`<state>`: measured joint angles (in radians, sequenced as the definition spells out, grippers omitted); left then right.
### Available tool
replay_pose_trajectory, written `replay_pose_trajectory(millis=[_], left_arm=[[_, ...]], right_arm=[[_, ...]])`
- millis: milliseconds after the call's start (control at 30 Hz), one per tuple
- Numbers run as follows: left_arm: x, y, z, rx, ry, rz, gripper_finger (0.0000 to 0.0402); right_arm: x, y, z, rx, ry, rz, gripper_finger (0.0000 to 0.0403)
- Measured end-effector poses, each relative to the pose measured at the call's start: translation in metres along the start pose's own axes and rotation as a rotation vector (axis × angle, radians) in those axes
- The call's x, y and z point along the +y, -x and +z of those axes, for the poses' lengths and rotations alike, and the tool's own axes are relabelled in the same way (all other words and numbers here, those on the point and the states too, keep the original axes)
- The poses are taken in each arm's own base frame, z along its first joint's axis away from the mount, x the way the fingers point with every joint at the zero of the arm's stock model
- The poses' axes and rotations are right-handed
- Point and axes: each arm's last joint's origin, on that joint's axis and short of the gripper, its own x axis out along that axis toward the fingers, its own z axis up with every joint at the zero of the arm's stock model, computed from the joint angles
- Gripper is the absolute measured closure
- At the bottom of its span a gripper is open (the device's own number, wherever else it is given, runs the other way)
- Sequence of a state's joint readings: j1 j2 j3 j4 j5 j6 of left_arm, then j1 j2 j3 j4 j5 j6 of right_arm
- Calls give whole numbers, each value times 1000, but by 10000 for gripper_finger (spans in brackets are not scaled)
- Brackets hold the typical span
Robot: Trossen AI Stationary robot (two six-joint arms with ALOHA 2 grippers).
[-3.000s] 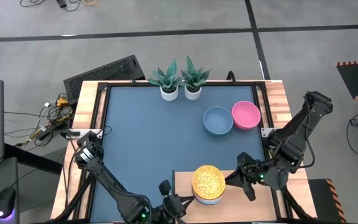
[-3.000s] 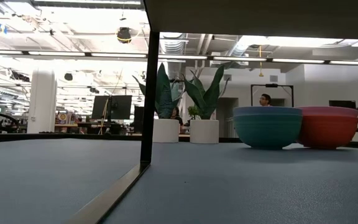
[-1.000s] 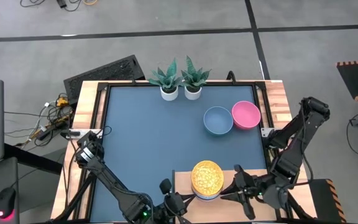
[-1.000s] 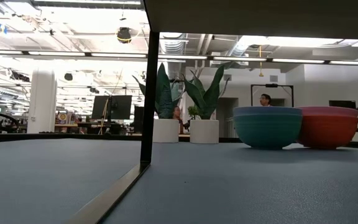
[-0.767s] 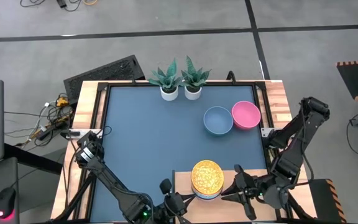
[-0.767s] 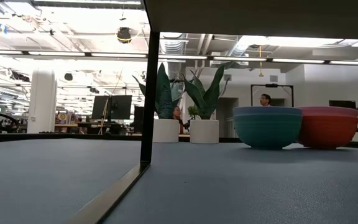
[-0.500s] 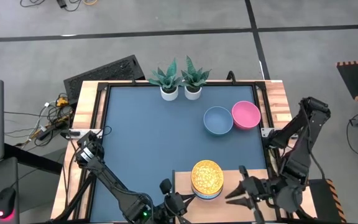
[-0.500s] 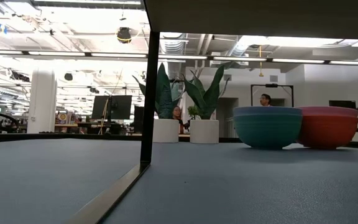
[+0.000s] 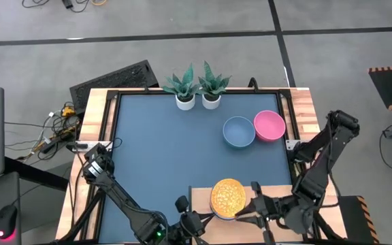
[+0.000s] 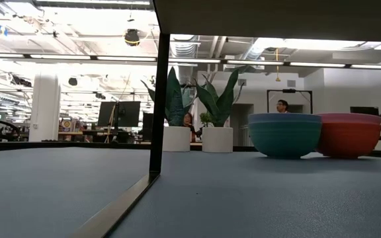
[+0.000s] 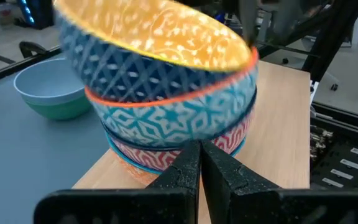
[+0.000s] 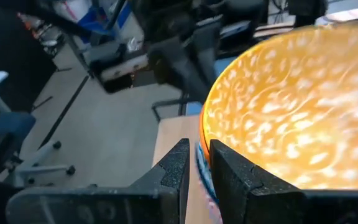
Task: Place and stack bowls onto a shelf
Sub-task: Adjust the stacked bowls on the shelf
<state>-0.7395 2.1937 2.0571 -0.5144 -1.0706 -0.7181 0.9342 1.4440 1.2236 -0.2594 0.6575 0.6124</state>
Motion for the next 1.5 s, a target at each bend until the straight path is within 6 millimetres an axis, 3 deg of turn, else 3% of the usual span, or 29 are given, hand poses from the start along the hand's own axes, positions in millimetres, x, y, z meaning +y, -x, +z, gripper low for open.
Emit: replay_pose_trajectory(millis=[267, 500, 733, 1233, 1500], left_arm=[[-1, 0, 0, -2, 7, -3, 401], [-2, 2, 0, -5, 8, -8, 401], [-3, 5, -1, -8, 9, -10, 401], [-3, 5, -1, -8, 12, -10, 401], [-3, 5, -1, -7, 16, -11, 401]], right_arm=[[7, 0, -7, 14, -20, 21, 312], [6, 13, 1, -39, -34, 8, 312], [6, 14, 2, -42, -24, 9, 312], [4, 12, -4, -2, 9, -13, 312], [8, -4, -21, 43, 21, -43, 312]])
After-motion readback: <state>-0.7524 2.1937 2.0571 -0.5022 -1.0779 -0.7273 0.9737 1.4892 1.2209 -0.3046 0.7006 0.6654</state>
